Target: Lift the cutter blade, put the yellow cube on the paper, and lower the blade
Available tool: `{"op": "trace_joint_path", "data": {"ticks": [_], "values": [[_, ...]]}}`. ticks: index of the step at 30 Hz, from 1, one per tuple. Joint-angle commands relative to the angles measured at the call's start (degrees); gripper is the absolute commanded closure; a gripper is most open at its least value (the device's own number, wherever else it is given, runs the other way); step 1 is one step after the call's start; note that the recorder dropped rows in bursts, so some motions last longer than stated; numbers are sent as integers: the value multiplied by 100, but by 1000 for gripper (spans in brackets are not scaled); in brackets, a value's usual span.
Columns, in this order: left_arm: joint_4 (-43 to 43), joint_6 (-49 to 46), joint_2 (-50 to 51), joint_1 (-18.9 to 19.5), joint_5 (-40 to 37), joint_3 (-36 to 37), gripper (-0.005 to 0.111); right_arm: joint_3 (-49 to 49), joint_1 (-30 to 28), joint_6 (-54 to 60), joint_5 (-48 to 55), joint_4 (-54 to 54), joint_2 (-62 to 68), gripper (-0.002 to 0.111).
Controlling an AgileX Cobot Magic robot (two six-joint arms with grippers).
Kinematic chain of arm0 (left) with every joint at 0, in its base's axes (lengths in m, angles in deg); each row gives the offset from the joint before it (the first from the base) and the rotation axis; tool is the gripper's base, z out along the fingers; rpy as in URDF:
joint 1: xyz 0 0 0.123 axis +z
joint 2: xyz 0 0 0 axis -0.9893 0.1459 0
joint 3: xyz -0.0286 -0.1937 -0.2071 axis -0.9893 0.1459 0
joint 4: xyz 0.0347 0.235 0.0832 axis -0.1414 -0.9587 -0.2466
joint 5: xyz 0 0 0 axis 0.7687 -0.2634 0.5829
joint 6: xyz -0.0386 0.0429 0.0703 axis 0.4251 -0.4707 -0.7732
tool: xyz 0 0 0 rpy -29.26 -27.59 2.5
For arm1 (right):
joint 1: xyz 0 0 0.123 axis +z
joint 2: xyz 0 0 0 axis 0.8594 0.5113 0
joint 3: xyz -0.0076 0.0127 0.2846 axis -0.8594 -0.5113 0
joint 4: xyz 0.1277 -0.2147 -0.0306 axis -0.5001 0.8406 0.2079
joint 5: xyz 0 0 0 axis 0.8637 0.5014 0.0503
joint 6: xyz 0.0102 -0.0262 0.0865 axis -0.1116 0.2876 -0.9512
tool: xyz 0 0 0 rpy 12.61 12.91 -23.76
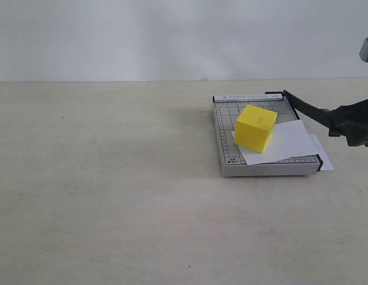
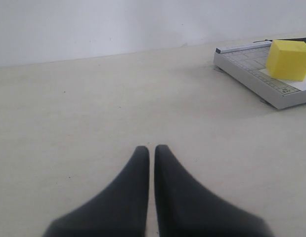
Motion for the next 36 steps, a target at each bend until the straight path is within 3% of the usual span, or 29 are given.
{"op": "trace_joint_path", "data": {"ticks": [1,4,17,20,23,24,29,36], "values": [[-29,66,-30,10,69,-13,102,89,58,243,54,-278,-62,98],[-29,66,-30,10,69,-13,102,89,58,243,86,-278,-62,91],[-29,66,-30,10,69,-13,102,89,58,446,86,-366,-62,90],[-29,66,-30,10,69,-13,102,89,58,477,86,-456,-62,72],[-29,66,-30,10,69,-13,102,89,58,487,86,-471,-62,42],[-29,66,-30,10,69,-13,102,89,58,502,103,-471,-62,40],[-29,66,-30,10,69,-13,102,89,58,646,48,-471,-62,51],[-29,66,-30,10,69,-13,102,79,58,839,-335,-471,-315,46]]}}
